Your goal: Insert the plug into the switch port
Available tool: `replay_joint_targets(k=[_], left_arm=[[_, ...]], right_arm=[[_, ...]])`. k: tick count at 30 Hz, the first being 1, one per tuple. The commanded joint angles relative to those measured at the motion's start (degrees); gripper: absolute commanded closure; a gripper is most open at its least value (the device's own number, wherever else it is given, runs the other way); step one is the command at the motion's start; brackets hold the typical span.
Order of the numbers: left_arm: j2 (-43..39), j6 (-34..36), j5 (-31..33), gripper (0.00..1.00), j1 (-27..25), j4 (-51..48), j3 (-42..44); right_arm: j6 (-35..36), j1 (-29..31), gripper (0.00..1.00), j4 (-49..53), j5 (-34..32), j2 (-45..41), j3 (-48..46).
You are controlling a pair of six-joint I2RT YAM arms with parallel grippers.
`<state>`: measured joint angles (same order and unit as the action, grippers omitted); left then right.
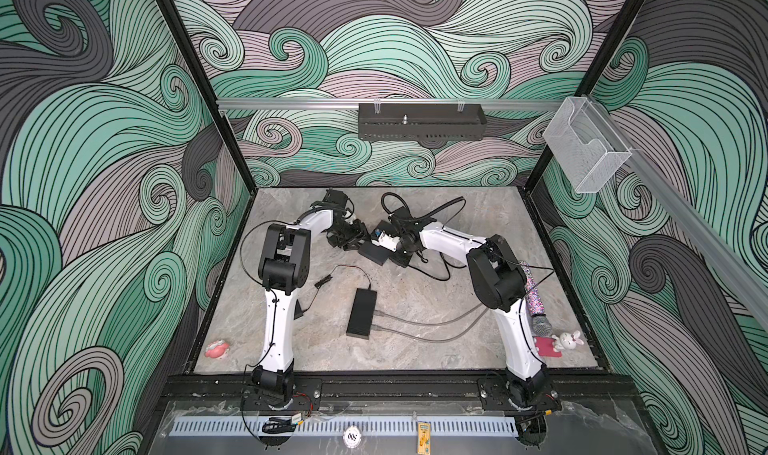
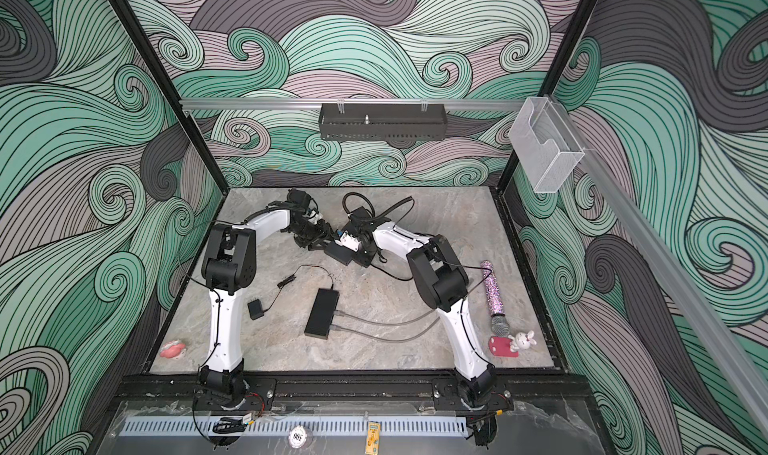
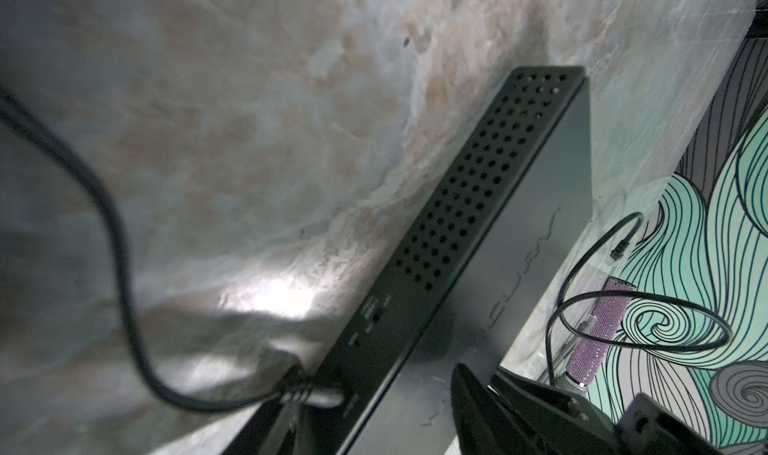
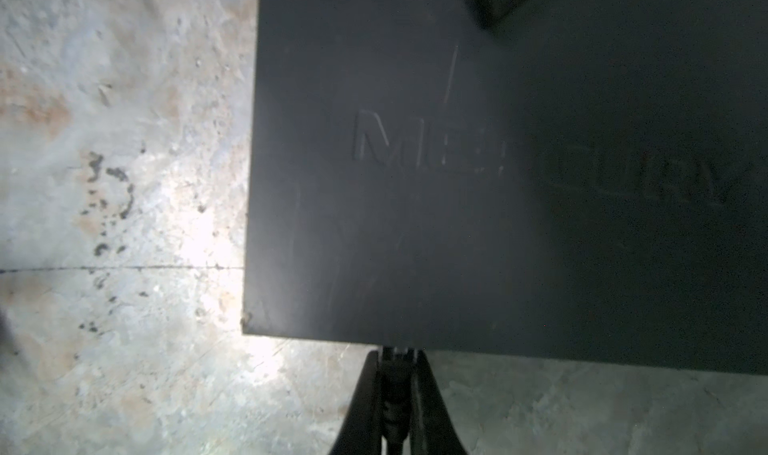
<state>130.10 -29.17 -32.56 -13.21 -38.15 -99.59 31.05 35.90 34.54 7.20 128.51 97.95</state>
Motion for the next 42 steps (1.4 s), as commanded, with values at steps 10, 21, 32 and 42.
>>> replay_joint_targets(k=[10, 21, 32, 42], left_arm=[[2.1, 1.7, -3.9, 0.43, -2.2, -1.2, -1.8], [1.9, 2.3, -4.0, 0.43, -2.4, -1.9, -2.1], [1.8, 2.7, -4.2, 0.43, -2.8, -2.2, -2.4], [1.4, 3.1, -4.3, 0.43, -2.9, -2.6, -2.5]], right_arm=[[3.9, 3.1, 0.92, -5.5, 4.0, -0.1, -0.2], [-7.8, 3.3, 1.00, -10.0, 2.2, -0.2, 0.3], [0.7, 6.0, 1.00, -12.9, -2.0, -1.1, -3.9], [-3.2, 5.0, 0.83, -9.8, 0.6, -0.9, -3.2]])
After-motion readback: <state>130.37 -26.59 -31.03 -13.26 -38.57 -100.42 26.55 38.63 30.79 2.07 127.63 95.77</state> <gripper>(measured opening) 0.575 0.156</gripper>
